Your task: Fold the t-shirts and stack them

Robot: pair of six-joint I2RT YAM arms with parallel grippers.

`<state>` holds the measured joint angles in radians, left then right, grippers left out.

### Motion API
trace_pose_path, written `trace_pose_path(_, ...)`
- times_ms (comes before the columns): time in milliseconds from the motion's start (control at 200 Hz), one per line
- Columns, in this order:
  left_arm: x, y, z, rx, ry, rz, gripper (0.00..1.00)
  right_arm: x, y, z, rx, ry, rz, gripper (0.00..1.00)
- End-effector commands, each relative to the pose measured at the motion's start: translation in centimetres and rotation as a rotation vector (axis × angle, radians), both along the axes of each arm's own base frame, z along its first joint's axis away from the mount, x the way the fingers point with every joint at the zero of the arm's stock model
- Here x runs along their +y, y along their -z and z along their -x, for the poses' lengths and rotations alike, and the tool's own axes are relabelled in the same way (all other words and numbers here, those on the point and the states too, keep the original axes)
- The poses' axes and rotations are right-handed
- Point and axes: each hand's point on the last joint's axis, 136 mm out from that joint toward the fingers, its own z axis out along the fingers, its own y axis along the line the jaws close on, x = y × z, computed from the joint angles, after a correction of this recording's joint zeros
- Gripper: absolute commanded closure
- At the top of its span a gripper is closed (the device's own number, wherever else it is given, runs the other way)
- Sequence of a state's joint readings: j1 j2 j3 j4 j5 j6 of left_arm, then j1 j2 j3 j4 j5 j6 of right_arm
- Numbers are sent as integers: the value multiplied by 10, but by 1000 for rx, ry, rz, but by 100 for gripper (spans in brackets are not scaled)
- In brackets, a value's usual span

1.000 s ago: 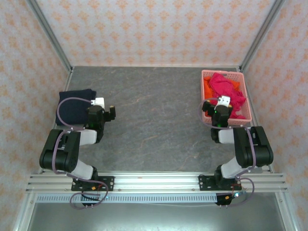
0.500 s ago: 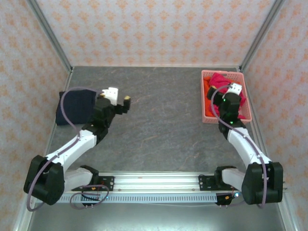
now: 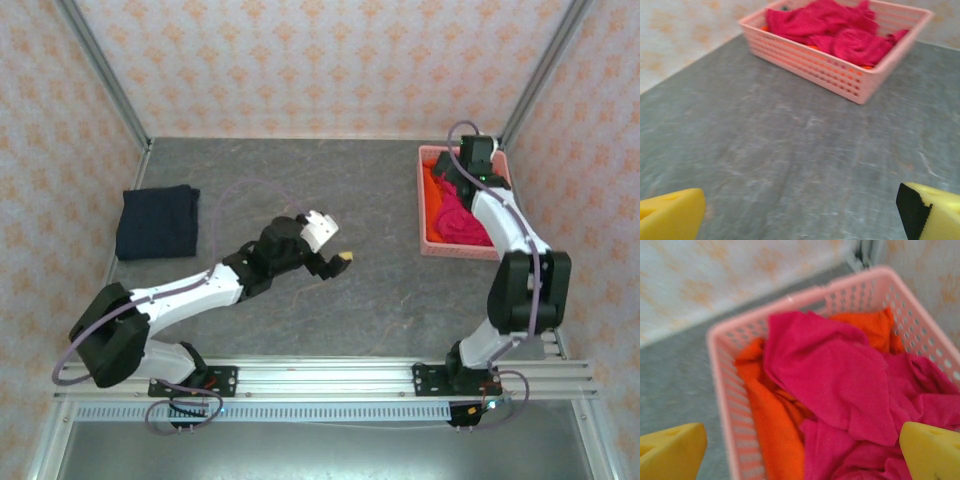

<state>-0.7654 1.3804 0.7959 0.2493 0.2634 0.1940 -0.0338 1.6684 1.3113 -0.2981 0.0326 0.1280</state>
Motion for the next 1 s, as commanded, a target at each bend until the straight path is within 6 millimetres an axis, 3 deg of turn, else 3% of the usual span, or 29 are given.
trace_pose_path(0, -23, -10, 14, -13, 131, 30, 0, -27, 36, 4, 165, 49, -7, 0)
trace_pose_path(190, -36, -13, 24, -5, 201, 61, 0, -44, 75, -11, 301, 34, 11, 8)
trace_pose_path(285, -38, -14, 27, 0, 220, 74, 0, -45, 83, -16, 326, 30, -1, 26)
trace_pose_path(335, -39, -15, 27, 1, 218, 85, 0, -45, 82, -17, 329, 32, -4, 41)
trace_pose_path(455, -40, -17, 29, 5, 227, 94, 0, -43, 66, -15, 287, 38, -11, 91)
trace_pose_path(485, -40, -16, 28, 6, 225, 92, 0, -43, 61, -14, 276, 38, -12, 100)
trace_pose_path(670, -37, -14, 26, 2, 209, 78, 0, -40, 8, 0, 159, 36, -2, 100)
trace_pose_path(876, -34, -16, 22, -10, 172, 103, 0, -31, -75, 22, -44, 17, 7, 100)
trace_pose_path(996, -32, -15, 17, -2, 139, 114, 0, -13, -126, 33, -165, -45, -14, 100)
